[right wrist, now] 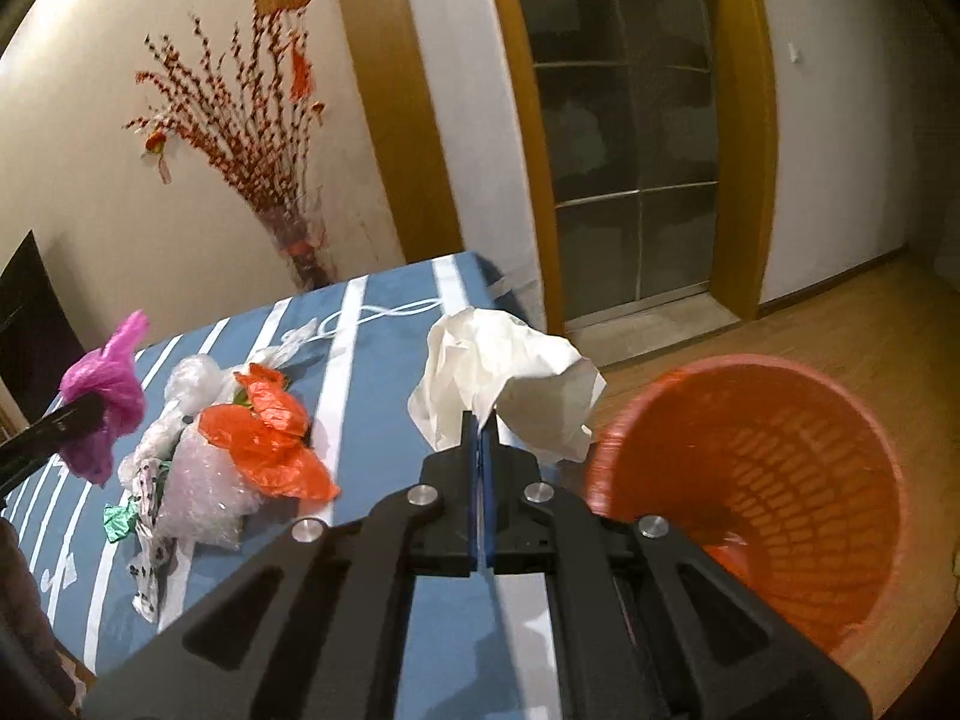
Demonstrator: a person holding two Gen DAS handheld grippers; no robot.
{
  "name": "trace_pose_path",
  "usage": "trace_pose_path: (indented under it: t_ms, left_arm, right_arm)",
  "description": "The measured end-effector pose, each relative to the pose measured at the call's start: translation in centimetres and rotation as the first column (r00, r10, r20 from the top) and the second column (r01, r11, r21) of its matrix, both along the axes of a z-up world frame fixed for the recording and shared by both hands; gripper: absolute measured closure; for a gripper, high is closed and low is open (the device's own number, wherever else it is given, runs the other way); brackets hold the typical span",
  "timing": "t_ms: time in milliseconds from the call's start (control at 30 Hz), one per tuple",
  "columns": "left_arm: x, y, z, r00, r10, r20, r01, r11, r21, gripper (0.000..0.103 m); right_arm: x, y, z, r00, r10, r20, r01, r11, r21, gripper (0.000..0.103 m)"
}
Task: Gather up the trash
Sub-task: 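Drop the tissue into the basket with the right gripper while the left drops the pink bag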
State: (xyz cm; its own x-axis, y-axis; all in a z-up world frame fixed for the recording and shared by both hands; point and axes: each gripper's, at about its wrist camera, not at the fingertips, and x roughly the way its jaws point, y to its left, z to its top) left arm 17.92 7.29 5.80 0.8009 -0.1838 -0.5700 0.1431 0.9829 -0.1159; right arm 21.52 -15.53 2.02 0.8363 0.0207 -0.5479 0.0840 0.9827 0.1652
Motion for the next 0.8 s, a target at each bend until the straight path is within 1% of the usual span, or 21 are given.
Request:
trace_pose_path:
  t_ms: [200, 400, 600, 800]
  left_arm:
    - [-0.4, -4.8, -0.2, 0.995, -0.1, -0.009, 0.1, 0.995, -0.014, 0.074]
    - [-0.4, -9.5, -0.6, 0.982, -0.187, -0.023, 0.186, 0.982, -0.034, 0.074]
    - [-0.5, -14.6, -1.2, 0.961, -0.275, -0.033, 0.274, 0.961, -0.047, 0.074]
    - [-0.6, -18.9, -1.5, 0.934, -0.355, -0.038, 0.352, 0.934, -0.065, 0.074]
  right_arm:
    - [-2.7, -3.4, 0.5, 0.997, -0.071, 0.02, 0.071, 0.997, 0.003, 0.1]
    - [-4.8, -6.5, 0.5, 0.989, -0.144, 0.03, 0.145, 0.989, -0.023, 0.1]
    - [-6.1, -9.5, 0.4, 0.979, -0.2, 0.033, 0.201, 0.979, -0.028, 0.1]
    - [-6.9, -12.1, 0.0, 0.971, -0.236, 0.037, 0.236, 0.972, -0.009, 0.1]
